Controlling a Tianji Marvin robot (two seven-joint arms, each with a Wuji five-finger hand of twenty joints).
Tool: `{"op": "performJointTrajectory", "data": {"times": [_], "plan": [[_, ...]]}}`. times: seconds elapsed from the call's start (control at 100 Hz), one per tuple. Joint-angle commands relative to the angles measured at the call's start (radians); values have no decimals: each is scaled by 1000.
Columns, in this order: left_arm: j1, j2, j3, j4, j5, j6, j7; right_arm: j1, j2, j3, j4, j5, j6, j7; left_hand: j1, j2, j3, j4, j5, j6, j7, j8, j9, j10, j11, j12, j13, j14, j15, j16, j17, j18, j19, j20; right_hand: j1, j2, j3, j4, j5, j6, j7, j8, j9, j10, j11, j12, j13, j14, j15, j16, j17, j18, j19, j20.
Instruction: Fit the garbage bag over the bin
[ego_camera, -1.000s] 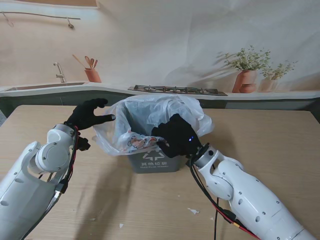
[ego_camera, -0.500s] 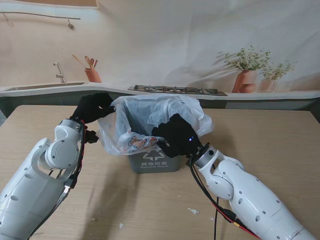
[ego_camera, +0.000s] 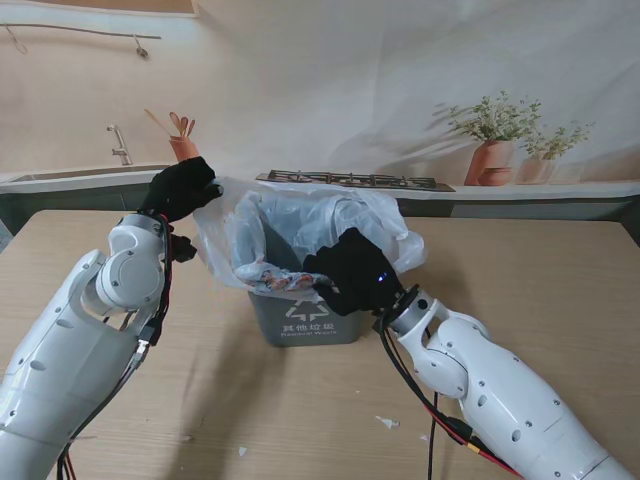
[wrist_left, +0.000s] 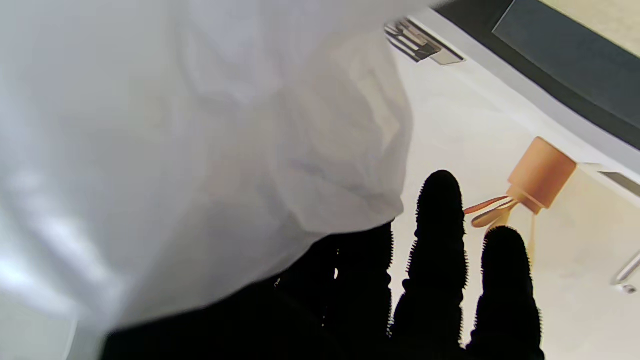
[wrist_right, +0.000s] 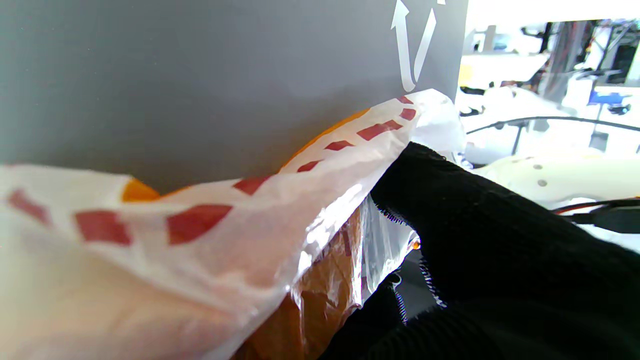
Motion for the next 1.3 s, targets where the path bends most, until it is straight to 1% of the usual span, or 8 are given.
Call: {"op": "performJointTrajectory", "data": {"times": [0.0,0.45,0.73,1.02,1.13,1.18,1.21,1.29], "plan": [[-21,-10,11,25,0,13,-16,-7,-3,-7,11,-1,-9,21,47,25,10,-34,-30,17,39,15,-7,29,27,15,-13,22,24,29,1,3,47,20,60,11,66,-32,46,-108,49,18,-5,-16,12,12,12,-11,21,-8,-1,14,51,19],[-116,-31,158,196,-110,109,-78,1,-5,-13,34,15,-35,26,106,39,-44,-10,-47,51,31,15,-27,53,20,25,-43,45,23,55,-18,-31,92,45,62,47,63,-42,33,-114,47,41,-26,-14,12,35,-12,-5,25,-3,-21,7,42,16],[-142,-21,224,254,-116,97,-154,21,-9,-28,77,21,-41,-7,99,39,-46,-7,-44,39,28,12,-26,44,14,21,-38,38,19,54,-13,-39,100,49,61,34,66,-44,41,-102,42,45,-12,-12,6,38,4,-5,23,-4,-12,13,46,18],[-146,-25,231,276,-127,88,-148,33,-9,-41,97,21,-41,-19,77,-4,-25,15,4,18,-13,-48,-11,42,-27,-7,-42,32,3,41,-21,-51,100,48,59,33,67,-46,44,-101,40,46,-9,-11,3,42,7,-5,21,-6,-9,14,45,17],[-134,-25,207,264,-124,78,-133,36,-10,-45,101,20,-38,-22,56,-27,-11,24,34,2,-171,-245,-79,25,-177,-105,-95,4,-111,-53,-31,-63,89,42,58,34,66,-46,44,-101,40,46,-9,-12,2,42,8,-6,21,-6,-7,14,46,18],[-128,-21,196,257,-115,74,-133,37,-10,-46,102,21,-36,-23,-88,-22,111,28,22,33,-360,-385,-234,22,-169,-327,-148,-5,-171,-139,-44,-76,78,33,59,34,66,-46,43,-101,39,46,-8,-12,2,42,8,-6,21,-6,-7,14,46,18],[-123,-21,188,253,-112,73,-129,38,-10,-46,103,21,-36,-24,-216,-1,199,89,-29,61,-477,-420,-334,30,-226,-410,-196,-12,-216,-171,-57,-86,70,28,59,34,66,-46,43,-102,39,46,-7,-11,1,42,8,-6,22,-6,-7,14,46,18],[-106,-28,164,240,-114,76,-89,38,-10,-46,105,21,-35,-25,-348,-36,226,92,-228,98,-660,-486,-576,55,-339,-561,-343,-27,-324,-246,-89,-113,43,9,59,33,65,-46,42,-98,38,46,-7,-11,1,42,10,-5,22,-6,-6,14,46,18]]}}
